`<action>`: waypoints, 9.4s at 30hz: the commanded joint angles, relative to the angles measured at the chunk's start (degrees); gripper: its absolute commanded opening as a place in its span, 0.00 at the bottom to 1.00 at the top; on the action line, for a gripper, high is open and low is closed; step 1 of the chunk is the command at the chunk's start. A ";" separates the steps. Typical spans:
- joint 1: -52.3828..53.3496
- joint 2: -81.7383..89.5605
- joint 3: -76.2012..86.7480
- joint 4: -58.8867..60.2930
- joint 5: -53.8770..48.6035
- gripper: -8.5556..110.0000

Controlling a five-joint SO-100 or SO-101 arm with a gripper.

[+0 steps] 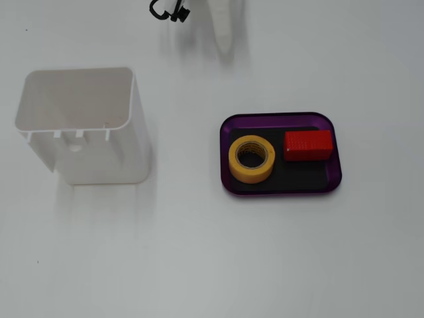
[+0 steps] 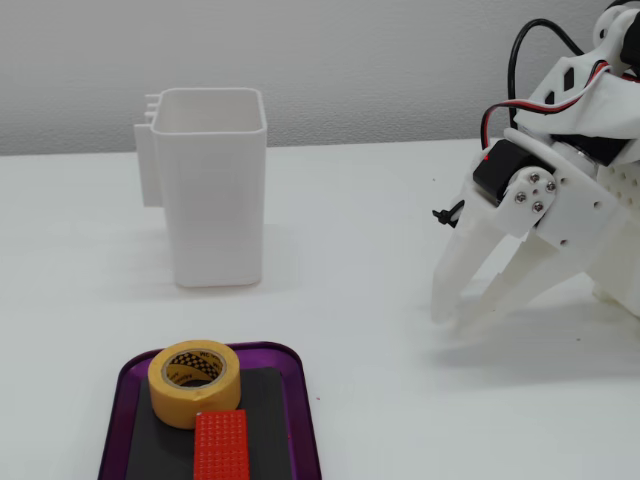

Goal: Remove the yellow tape from the box.

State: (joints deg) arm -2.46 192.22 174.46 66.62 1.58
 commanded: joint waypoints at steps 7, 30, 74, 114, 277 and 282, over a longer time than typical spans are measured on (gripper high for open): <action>-0.44 4.75 0.44 -0.53 0.44 0.10; 0.44 4.75 0.44 -0.53 0.35 0.10; -0.18 -106.88 -93.43 0.62 -15.82 0.18; -0.26 -111.18 -87.36 -9.84 -15.64 0.18; 5.10 3.16 0.70 -2.11 -0.88 0.07; 5.10 3.16 0.70 -2.11 -0.88 0.07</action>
State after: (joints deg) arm 2.55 192.22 174.90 65.04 0.53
